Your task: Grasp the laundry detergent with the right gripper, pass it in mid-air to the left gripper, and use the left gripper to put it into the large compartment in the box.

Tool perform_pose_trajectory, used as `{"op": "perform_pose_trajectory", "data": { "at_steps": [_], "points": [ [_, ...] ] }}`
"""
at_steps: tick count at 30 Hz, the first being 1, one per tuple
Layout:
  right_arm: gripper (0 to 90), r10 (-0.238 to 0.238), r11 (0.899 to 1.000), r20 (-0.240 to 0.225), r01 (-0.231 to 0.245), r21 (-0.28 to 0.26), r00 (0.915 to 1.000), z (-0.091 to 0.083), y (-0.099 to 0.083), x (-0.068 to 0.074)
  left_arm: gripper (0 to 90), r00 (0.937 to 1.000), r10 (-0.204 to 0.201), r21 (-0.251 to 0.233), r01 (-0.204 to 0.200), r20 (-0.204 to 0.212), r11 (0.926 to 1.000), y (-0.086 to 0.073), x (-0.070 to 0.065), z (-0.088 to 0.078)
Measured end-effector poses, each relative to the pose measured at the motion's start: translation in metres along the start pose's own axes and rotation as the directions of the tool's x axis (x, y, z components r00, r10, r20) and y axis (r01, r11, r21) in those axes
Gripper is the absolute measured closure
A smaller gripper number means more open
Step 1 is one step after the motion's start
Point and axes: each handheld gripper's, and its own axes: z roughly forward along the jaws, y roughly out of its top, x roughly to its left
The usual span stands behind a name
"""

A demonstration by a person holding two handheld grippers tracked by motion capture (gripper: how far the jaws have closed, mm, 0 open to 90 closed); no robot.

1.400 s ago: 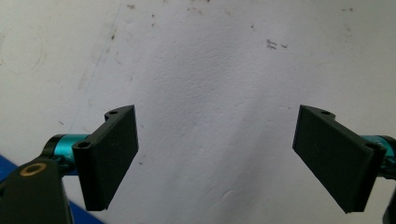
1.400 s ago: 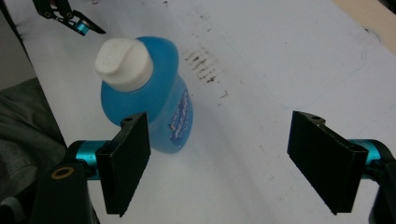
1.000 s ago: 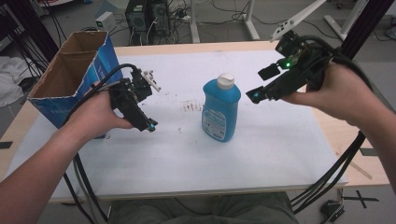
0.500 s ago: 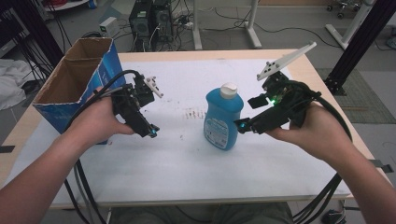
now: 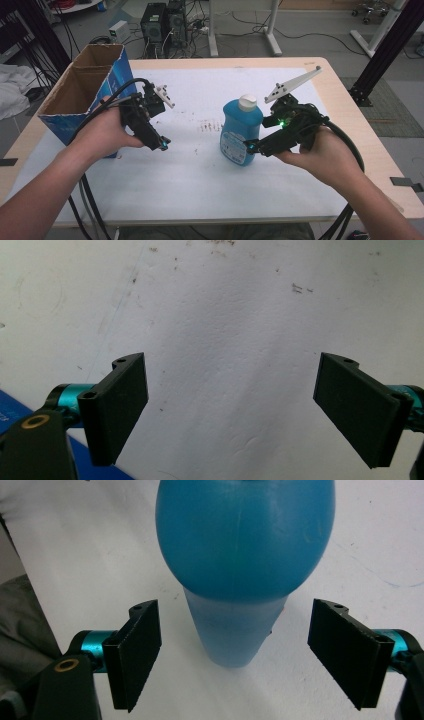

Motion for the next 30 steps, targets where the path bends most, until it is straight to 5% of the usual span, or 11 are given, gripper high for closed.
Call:
{"op": "perform_pose_trajectory", "data": {
  "at_steps": [30],
  "points": [
    [21.0, 0.025, 0.999, 0.054, -0.023, -0.038, 0.9982, 0.028, 0.0, 0.007, 14.3, 1.0, 0.006, 0.003, -0.006, -0.007, 1.0, 0.001, 0.0, -0.002]
  ]
}}
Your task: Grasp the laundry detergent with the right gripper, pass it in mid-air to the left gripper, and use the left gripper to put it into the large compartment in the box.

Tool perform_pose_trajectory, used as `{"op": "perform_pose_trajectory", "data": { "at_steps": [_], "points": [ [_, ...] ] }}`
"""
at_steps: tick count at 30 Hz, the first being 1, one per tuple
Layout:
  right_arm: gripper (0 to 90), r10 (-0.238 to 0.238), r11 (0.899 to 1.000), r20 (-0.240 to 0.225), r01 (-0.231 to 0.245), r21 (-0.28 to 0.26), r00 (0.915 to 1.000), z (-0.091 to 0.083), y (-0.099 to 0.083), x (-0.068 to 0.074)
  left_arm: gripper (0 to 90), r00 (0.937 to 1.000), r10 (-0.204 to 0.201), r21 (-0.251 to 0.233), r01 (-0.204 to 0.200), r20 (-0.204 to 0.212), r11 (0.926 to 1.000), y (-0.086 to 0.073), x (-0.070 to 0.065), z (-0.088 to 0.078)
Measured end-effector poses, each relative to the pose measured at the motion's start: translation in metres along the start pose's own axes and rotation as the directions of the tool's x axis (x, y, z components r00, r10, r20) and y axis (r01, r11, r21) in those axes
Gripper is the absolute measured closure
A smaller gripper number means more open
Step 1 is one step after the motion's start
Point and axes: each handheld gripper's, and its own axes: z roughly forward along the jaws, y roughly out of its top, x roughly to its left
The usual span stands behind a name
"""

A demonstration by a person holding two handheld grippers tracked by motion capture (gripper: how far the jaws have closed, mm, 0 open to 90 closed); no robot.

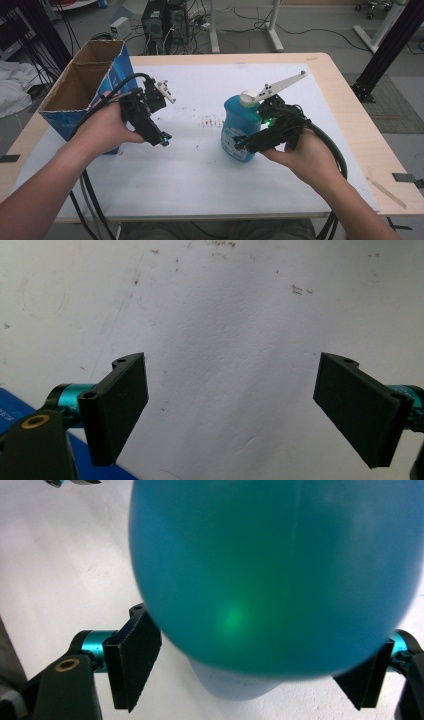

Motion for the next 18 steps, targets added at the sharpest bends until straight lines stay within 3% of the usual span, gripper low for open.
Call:
{"op": "perform_pose_trajectory", "data": {
  "at_steps": [8, 18],
  "points": [
    [21.9, -0.003, 1.0, 0.02, 0.003, 0.0, 0.9998, 0.0023, 0.0021, 0.0015, 14.3, 1.0, -0.002, 0.001, 0.002, -0.001, 1.0, -0.0008, 0.0005, -0.0004],
    [29.7, -0.003, 1.0, 0.027, 0.004, -0.012, 0.9996, 0.0015, 0.0021, 0.0023, 14.3, 1.0, -0.002, 0.003, 0.002, -0.004, 1.0, -0.0012, -0.0002, -0.0009]
  ]
}}
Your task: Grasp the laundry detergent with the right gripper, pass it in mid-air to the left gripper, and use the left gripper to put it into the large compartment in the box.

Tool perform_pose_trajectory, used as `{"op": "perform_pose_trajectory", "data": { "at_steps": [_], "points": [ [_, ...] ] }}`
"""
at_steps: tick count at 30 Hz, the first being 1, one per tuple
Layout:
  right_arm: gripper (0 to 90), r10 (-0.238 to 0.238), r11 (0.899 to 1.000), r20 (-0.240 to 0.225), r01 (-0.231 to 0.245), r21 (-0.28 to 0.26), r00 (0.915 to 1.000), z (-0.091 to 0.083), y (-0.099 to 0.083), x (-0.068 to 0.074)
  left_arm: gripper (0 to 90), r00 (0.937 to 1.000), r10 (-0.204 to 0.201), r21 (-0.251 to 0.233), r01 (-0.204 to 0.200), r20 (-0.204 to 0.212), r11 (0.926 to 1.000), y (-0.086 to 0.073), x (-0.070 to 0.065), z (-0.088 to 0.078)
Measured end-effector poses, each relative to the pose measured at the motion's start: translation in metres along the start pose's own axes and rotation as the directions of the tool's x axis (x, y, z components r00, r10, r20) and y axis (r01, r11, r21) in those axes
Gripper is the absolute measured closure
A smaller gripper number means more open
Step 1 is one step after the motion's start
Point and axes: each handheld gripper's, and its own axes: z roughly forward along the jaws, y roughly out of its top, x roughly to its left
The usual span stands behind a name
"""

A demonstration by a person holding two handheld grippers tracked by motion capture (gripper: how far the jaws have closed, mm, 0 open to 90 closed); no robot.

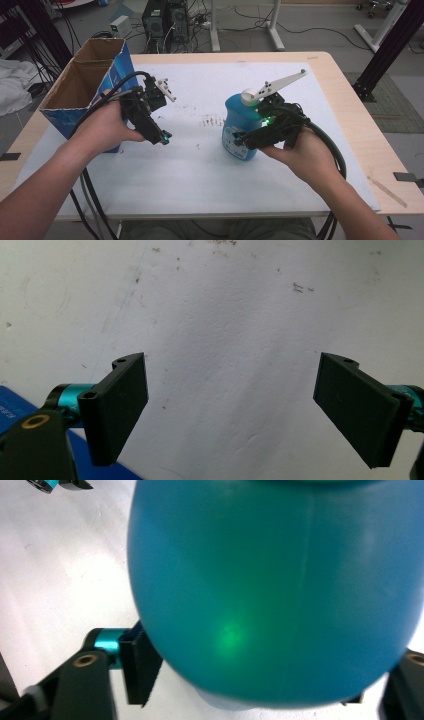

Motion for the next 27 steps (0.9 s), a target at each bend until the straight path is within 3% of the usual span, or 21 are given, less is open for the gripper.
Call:
{"op": "perform_pose_trajectory", "data": {
  "at_steps": [27],
  "points": [
    [38.0, -0.008, 1.0, 0.006, 0.008, -0.023, 1.0, -0.0002, 0.0003, 0.001, 14.3, 1.0, 0.0, 0.001, 0.0, -0.002, 1.0, -0.0002, -0.0009, -0.0013]
  ]
}}
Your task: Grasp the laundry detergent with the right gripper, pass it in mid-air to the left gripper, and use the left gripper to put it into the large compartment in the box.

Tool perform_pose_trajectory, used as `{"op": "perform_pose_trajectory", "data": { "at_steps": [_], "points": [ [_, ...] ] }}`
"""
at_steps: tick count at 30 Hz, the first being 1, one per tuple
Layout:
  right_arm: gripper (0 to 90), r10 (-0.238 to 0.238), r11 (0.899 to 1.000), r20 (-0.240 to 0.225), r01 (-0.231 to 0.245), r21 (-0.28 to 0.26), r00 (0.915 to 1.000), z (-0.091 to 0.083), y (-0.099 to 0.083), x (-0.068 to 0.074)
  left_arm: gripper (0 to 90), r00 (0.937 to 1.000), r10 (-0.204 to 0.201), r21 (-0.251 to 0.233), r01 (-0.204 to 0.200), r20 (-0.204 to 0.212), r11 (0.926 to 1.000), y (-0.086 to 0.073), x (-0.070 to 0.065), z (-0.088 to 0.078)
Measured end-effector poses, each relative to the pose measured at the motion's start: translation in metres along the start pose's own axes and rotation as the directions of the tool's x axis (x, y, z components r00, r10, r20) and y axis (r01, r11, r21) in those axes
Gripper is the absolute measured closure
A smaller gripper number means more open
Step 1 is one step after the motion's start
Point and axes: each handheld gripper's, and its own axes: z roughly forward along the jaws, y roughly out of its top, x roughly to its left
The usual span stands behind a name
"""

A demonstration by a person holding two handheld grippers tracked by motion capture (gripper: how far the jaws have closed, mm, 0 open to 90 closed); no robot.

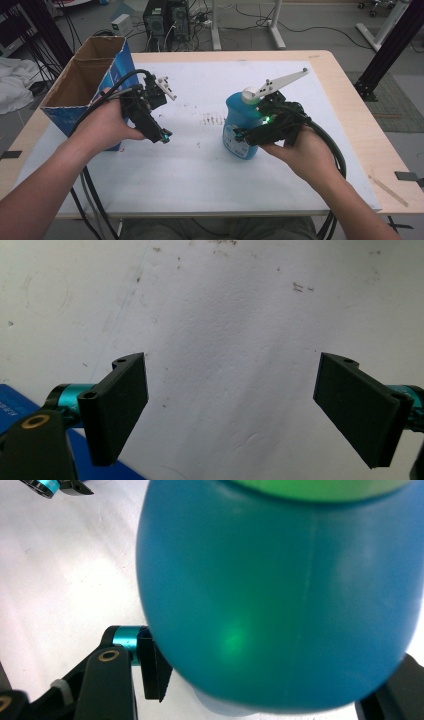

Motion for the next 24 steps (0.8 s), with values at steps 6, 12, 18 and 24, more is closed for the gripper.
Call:
{"op": "perform_pose_trajectory", "data": {
  "at_steps": [6, 12, 18, 24],
  "points": [
    [39.2, 0.002, 1.0, 0.005, -0.002, 0.004, 1.0, 0.0009, -0.0008, 0.0005, 14.3, 1.0, 0.003, -0.001, -0.003, -0.001, 1.0, 0.0004, -0.0001, 0.0001],
    [43.9, 0.004, 1.0, 0.015, -0.004, 0.001, 0.9999, 0.0013, -0.0022, -0.0006, 14.3, 1.0, 0.002, -0.004, -0.002, -0.001, 1.0, 0.0002, -0.0002, -0.0006],
    [45.4, 0.004, 1.0, 0.021, -0.004, -0.011, 0.9998, 0.0012, -0.0039, 0.0003, 14.3, 1.0, -0.003, -0.007, 0.003, -0.001, 1.0, -0.0004, -0.0001, -0.0014],
    [46.6, -0.01, 1.0, 0.005, 0.01, -0.019, 0.9999, 0.0008, -0.004, -0.0025, 14.3, 1.0, 0.003, -0.01, -0.003, 0.001, 0.9999, 0.0006, 0.0002, -0.0052]
  ]
}}
